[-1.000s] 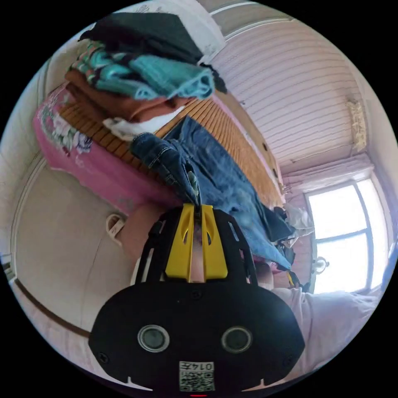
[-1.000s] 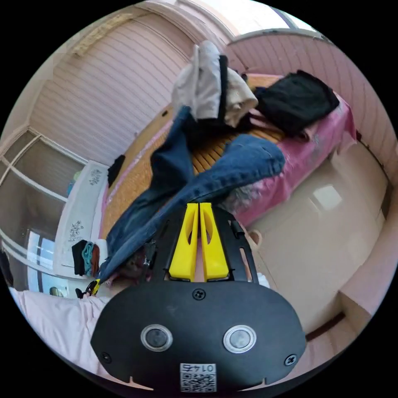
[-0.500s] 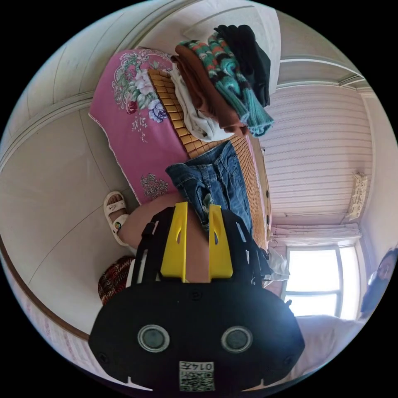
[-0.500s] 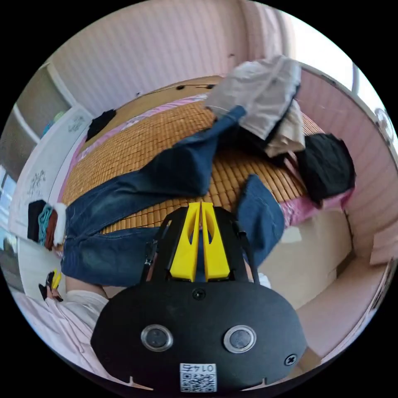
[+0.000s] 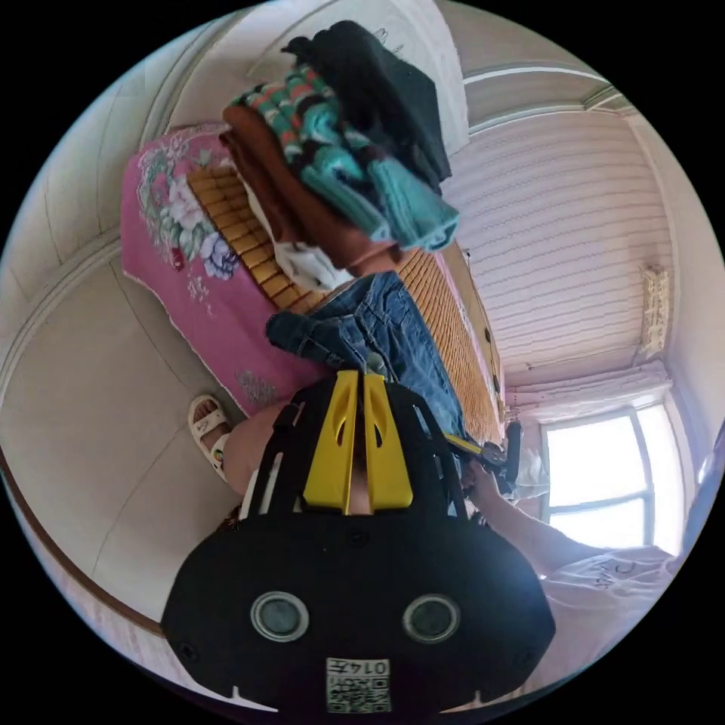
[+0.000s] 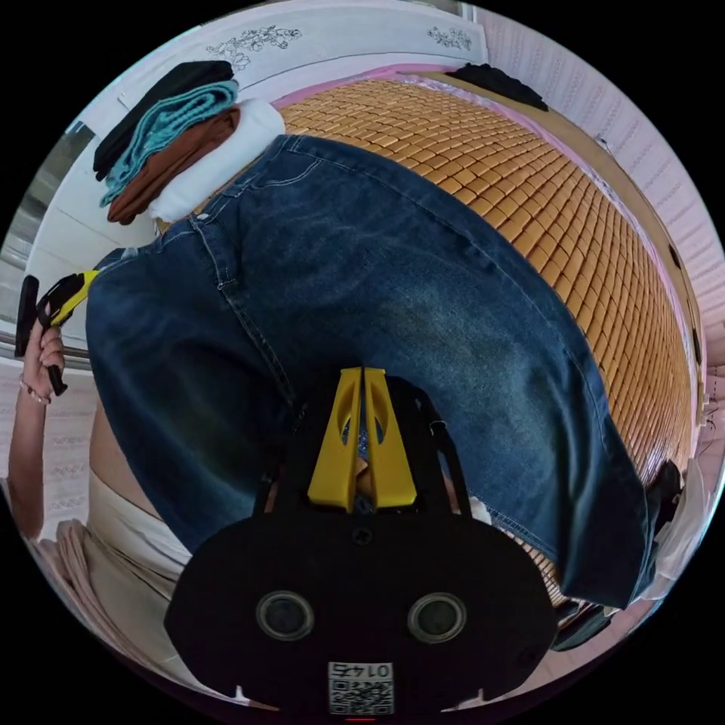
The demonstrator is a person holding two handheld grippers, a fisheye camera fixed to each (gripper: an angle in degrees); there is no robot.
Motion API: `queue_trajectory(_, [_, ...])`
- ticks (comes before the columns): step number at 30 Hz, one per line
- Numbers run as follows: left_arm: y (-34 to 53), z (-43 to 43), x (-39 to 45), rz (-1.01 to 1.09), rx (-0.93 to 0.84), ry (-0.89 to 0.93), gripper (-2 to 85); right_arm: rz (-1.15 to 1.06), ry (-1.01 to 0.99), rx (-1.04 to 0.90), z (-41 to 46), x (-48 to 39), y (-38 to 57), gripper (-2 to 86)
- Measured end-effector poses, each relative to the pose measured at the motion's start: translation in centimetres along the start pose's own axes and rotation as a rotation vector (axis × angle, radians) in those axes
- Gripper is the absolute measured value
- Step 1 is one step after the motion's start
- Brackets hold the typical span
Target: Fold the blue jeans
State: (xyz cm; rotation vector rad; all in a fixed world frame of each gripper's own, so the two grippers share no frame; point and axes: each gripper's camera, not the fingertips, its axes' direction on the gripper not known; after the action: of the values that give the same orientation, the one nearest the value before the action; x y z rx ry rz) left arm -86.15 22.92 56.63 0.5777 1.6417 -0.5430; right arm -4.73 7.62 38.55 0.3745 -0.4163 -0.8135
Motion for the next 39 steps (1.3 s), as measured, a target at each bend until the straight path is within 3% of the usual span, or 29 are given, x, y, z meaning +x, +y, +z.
queue_trajectory(2, [-0.4, 0.1, -0.7, -0.008, 0.032, -0.050, -0.9, -0.030, -0.003, -0.010, 0.7, -1.0, -1.3, -0.7])
queue_trajectory(5, [-0.1, 5.2, -3.4, -0.040, -0.127, -0.210, -0.8, -0.030, 0.024, 0.005, 1.2, -1.7, -2.0, -0.8])
queue_trajectory(7, [1.1, 8.1, -5.0, -0.082, -0.202, -0.223, -0.5, -0.012, -0.014, 0.023, 1.1, -1.3, -1.4, -0.8])
queue_trajectory(13, [5.2, 8.8, -4.8, -0.094, -0.056, -0.190, 1.1, 0.214, -0.101, 0.128, -2.6, 5.1, 6.6, 0.5])
queue_trajectory(19, [7.9, 12.4, 1.9, 0.191, -0.051, -0.227, 2.8, 0.706, 0.040, 0.251, -8.1, 15.0, 20.7, 2.6])
queue_trajectory(24, [12.1, 25.7, 10.9, 0.539, -0.271, -0.120, 6.2, 0.976, 0.218, 0.285, -11.4, 20.9, 29.9, 6.4])
queue_trajectory(29, [18.7, 40.7, 18.9, 0.767, -0.582, 0.037, 8.6, 1.051, 0.322, 0.283, -13.2, 24.9, 32.7, 12.6])
queue_trajectory(31, [21.6, 45.6, 21.7, 0.855, -0.630, 0.046, 9.5, 1.030, 0.383, 0.265, -13.7, 26.4, 32.4, 13.2])
queue_trajectory(33, [25.6, 51.6, 24.7, 0.999, -0.638, -0.020, 11.0, 0.950, 0.408, 0.223, -14.1, 28.2, 30.7, 12.9])
queue_trajectory(39, [32.7, 65.5, 27.4, 1.167, -0.758, -0.226, 11.2, 0.761, 0.481, 0.156, -15.2, 31.3, 25.9, 9.2])
